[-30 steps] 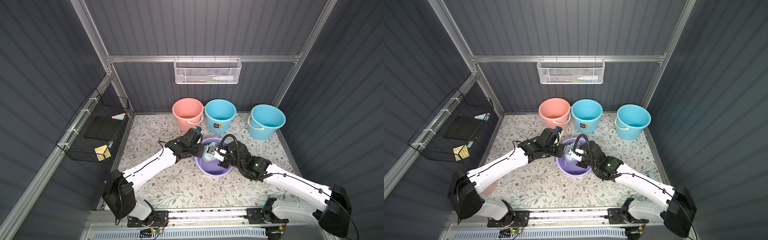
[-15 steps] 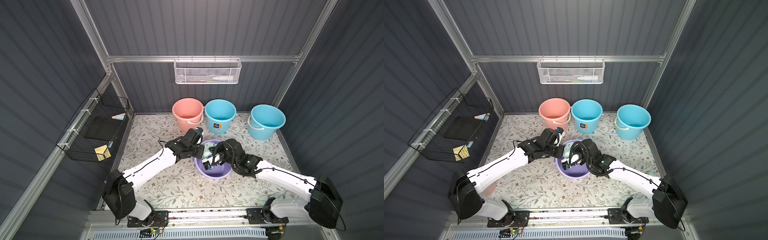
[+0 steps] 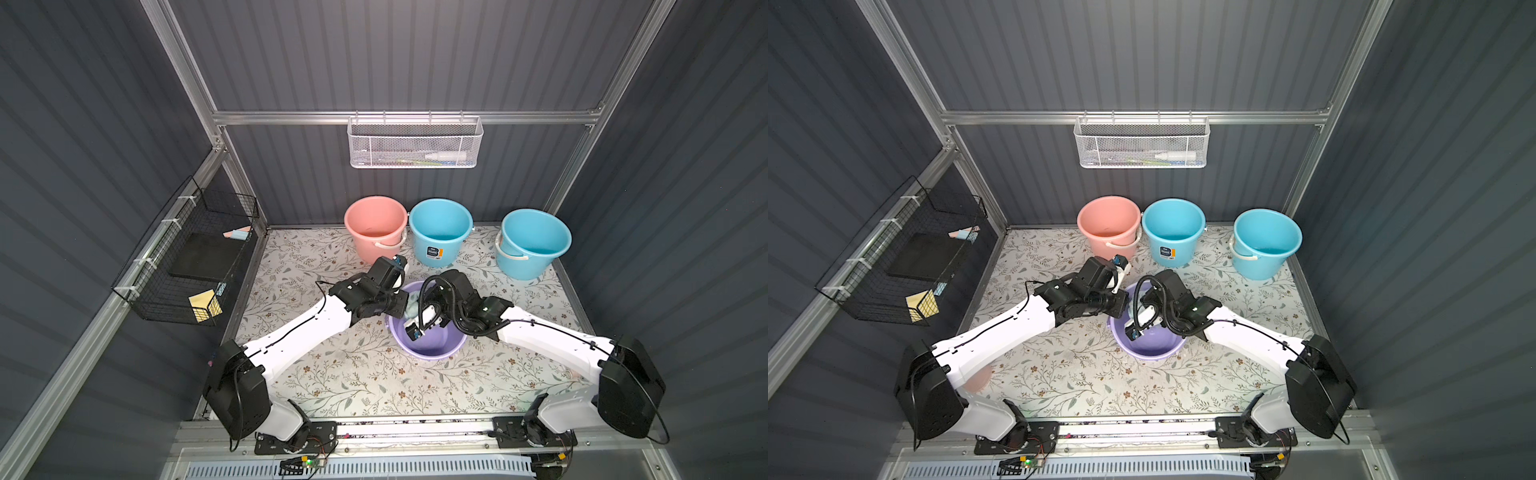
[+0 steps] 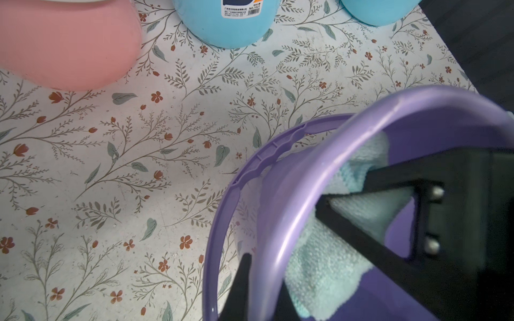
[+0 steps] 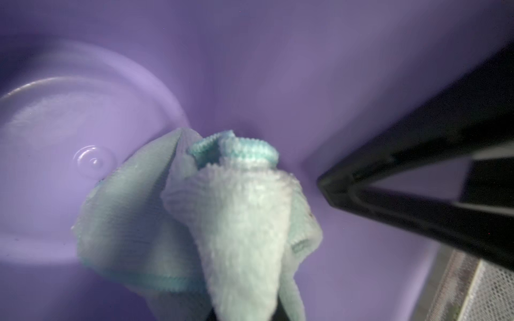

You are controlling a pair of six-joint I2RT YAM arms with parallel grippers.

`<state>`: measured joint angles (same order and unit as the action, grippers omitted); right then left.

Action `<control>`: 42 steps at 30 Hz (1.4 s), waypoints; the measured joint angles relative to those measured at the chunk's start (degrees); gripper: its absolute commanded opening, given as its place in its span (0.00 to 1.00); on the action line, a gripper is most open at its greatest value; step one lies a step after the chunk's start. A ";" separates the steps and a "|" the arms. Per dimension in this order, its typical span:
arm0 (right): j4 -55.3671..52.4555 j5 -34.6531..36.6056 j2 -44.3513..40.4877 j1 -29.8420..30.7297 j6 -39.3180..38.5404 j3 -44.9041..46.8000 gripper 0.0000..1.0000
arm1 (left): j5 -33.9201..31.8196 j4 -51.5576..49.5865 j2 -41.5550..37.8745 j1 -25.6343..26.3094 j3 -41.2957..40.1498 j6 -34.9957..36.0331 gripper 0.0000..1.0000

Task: Wipe the inside of the bucket with a cloth
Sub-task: Wipe the dirt from the inside of the bucket.

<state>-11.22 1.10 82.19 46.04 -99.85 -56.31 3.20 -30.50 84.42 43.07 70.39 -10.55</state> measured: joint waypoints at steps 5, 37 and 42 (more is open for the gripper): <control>-2.71 -2.29 3.65 0.02 0.46 -0.37 0.00 | 0.74 -0.15 0.00 0.02 0.00 0.35 0.00; -4.00 -4.24 -4.94 2.03 1.07 0.83 0.00 | 0.87 -1.05 -0.11 0.02 0.00 0.33 0.00; -6.19 -0.28 -7.91 2.08 -0.85 -0.39 0.00 | 0.79 -1.05 -0.11 0.02 0.00 0.33 0.00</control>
<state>-17.41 0.82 74.28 48.12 -100.71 -56.71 3.99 -31.55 84.31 43.09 70.39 -10.22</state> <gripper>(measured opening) 0.087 0.119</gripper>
